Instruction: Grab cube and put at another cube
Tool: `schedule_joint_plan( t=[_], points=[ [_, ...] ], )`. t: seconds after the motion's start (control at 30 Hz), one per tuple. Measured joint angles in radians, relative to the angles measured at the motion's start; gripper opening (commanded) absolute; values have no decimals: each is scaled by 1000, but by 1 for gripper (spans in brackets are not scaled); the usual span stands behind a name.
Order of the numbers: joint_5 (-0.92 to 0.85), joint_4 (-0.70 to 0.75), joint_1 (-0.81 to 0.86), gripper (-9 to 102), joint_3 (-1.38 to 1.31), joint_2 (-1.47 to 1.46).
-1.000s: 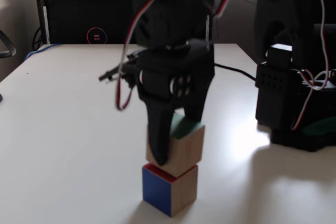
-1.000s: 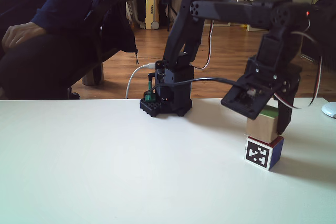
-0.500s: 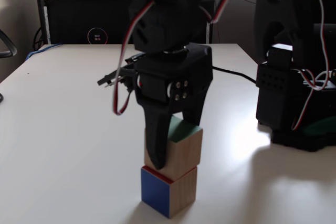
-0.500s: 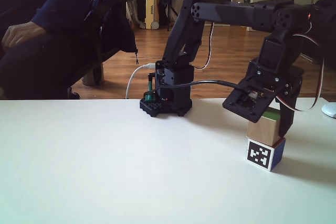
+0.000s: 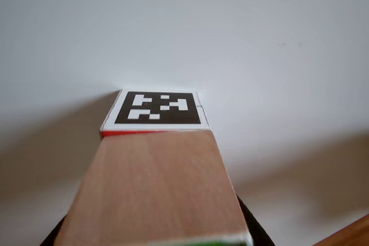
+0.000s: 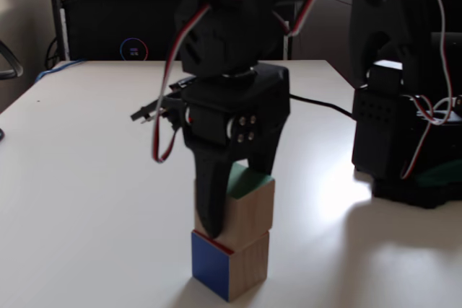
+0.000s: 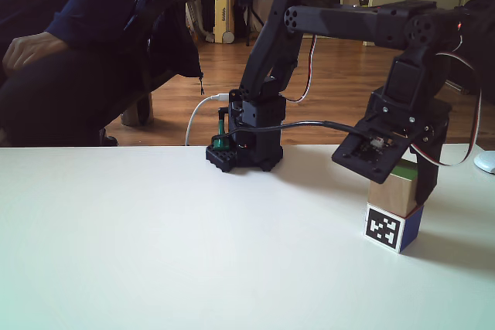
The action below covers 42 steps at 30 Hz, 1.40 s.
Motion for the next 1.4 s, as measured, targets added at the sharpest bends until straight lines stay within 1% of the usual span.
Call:
schedule_joint_plan(
  t=[0.2, 0.57, 0.77, 1.0, 1.1, 1.2, 1.3, 1.4],
  points=[
    [0, 35, -2, 37, -23, 0],
    [0, 37, -21, 43, -25, 17],
    [0, 41, -14, 43, -8, 129],
    [-5, 40, -8, 43, 89, 336],
    [-15, 40, 34, 44, 167, 448],
    [-28, 37, 109, 45, 265, 588],
    [-23, -25, 233, 45, 377, 746],
    [-12, -117, 382, 45, 512, 919]
  ],
)
